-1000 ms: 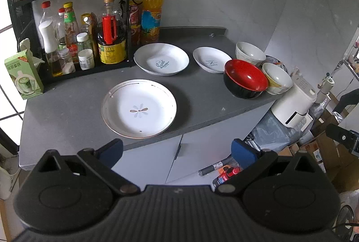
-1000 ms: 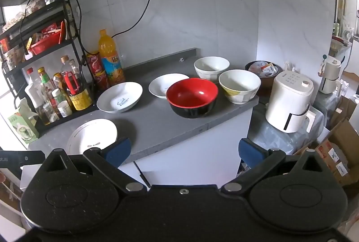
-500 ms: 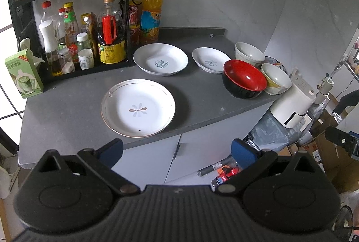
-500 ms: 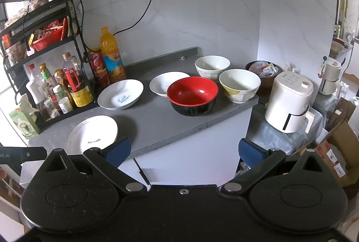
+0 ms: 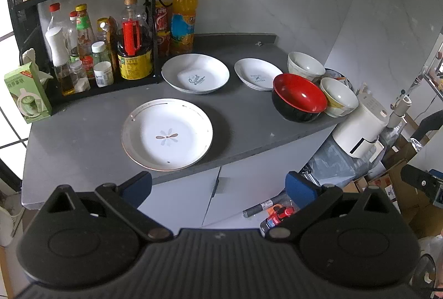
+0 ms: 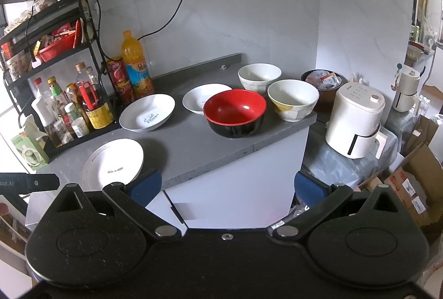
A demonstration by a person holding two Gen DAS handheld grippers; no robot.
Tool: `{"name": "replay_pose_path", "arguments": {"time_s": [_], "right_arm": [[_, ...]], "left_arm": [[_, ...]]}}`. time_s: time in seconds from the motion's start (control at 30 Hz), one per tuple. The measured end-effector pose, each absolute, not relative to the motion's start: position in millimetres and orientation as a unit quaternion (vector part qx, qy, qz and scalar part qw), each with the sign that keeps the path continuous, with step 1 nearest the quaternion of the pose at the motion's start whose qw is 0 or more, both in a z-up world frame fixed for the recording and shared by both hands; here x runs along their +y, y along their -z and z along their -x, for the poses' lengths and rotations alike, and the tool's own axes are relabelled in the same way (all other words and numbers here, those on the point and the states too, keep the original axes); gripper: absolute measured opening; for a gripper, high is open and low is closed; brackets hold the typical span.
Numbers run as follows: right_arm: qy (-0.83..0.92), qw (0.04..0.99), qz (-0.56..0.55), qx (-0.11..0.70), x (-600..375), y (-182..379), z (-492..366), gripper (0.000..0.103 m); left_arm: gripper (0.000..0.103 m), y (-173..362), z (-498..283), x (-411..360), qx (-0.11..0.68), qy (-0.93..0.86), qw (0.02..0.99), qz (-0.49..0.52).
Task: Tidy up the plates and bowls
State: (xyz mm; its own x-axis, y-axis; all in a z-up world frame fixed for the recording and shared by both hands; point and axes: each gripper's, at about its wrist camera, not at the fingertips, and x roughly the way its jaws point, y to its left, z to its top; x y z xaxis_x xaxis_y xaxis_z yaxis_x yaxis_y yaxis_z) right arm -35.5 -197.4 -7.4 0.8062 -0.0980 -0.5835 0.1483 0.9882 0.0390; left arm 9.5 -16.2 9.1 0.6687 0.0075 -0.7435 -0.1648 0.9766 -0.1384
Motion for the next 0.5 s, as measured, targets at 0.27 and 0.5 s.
{"name": "replay_pose_path", "arguments": {"time_s": [0.27, 0.5], "right_arm": [[0.065, 0.949, -0.041, 0.306, -199.0, 7.3, 37.5, 0.103], [0.068, 0.947, -0.042, 0.310, -201.4, 6.7, 38.4, 0.103]], "left_arm": [[0.102, -9.1, -11.8, -22.2, 0.408, -0.048, 0.907, 0.096], [0.102, -10.7, -14.0, -24.9, 0.407, -0.046, 0.907, 0.094]]}}
